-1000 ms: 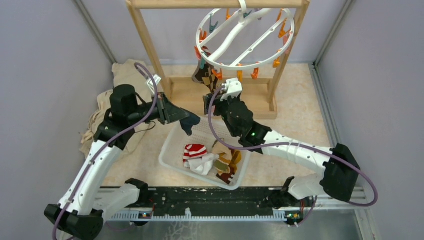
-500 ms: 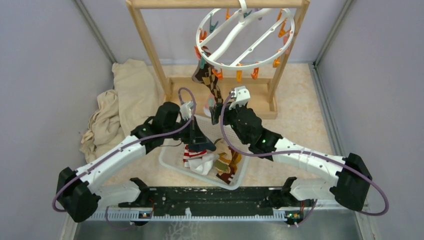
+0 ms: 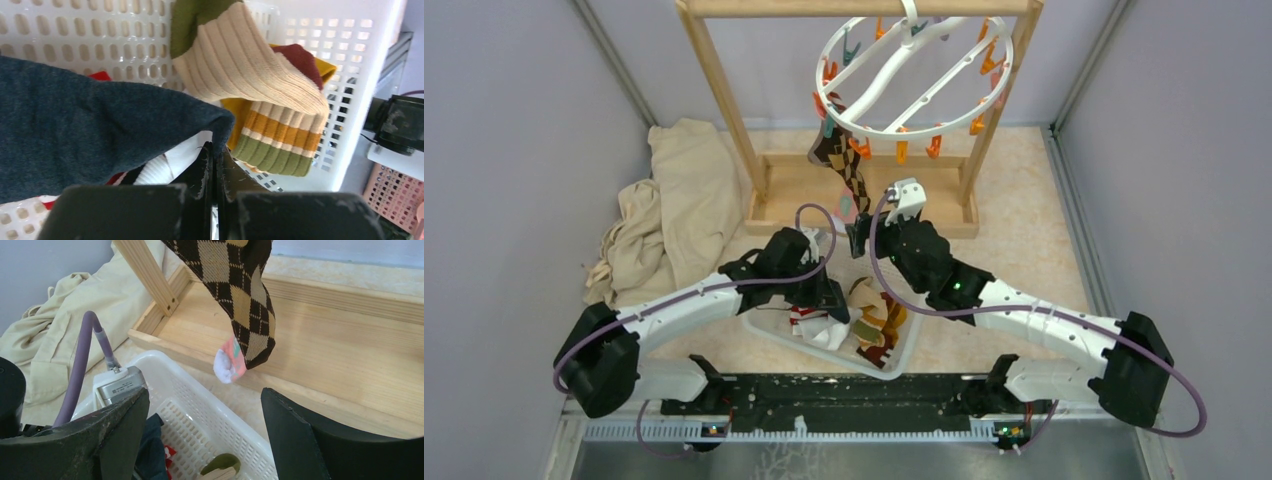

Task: Remove the socks clipped to the hanger
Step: Place the sock in the bin, then remove the sock from the hanger.

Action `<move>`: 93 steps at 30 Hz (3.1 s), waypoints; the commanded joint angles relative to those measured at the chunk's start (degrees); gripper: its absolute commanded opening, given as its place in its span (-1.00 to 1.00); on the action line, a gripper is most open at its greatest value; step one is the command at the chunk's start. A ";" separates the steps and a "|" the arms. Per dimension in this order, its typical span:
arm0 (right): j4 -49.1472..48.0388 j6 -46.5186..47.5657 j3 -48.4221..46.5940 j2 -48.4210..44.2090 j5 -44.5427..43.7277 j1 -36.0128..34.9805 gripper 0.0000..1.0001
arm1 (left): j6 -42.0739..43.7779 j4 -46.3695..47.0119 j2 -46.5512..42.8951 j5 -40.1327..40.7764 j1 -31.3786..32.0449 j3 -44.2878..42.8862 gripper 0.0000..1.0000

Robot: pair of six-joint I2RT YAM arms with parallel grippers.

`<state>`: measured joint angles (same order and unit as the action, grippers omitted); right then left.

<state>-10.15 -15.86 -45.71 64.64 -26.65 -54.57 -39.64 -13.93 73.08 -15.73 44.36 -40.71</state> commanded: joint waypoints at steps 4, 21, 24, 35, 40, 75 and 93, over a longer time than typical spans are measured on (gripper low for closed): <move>0.28 -1.18 -0.14 -2.55 0.59 0.60 0.65 | 2.07 0.94 2.01 5.85 0.38 -0.51 -0.96; 11.72 -4.31 -3.21 -3.56 1.83 1.66 0.67 | 11.04 -9.39 -0.35 14.02 0.20 -11.33 0.13; 10.69 -4.89 -2.74 -2.37 2.58 1.64 0.64 | 12.07 -10.85 -2.71 15.19 0.05 -12.32 0.17; 0.45 -6.09 5.62 -2.23 2.32 1.45 0.53 | 15.68 -10.25 -11.95 16.48 -0.59 -11.10 0.45; -1.04 -6.06 6.38 0.26 1.85 0.36 0.52 | 16.62 -9.01 -13.81 16.00 -0.85 -10.19 0.97; 6.11 1.16 -5.95 10.17 8.05 6.39 0.74 | 9.30 -6.44 -5.30 22.73 -1.69 -21.61 0.98; -23.48 -6.37 2.27 18.76 24.84 18.63 0.76 | 1.69 -6.14 -3.73 22.36 -1.90 -16.56 0.98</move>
<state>-20.93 -18.26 -44.40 81.62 -5.91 -39.31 -37.06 -19.90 71.11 5.54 42.59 -57.14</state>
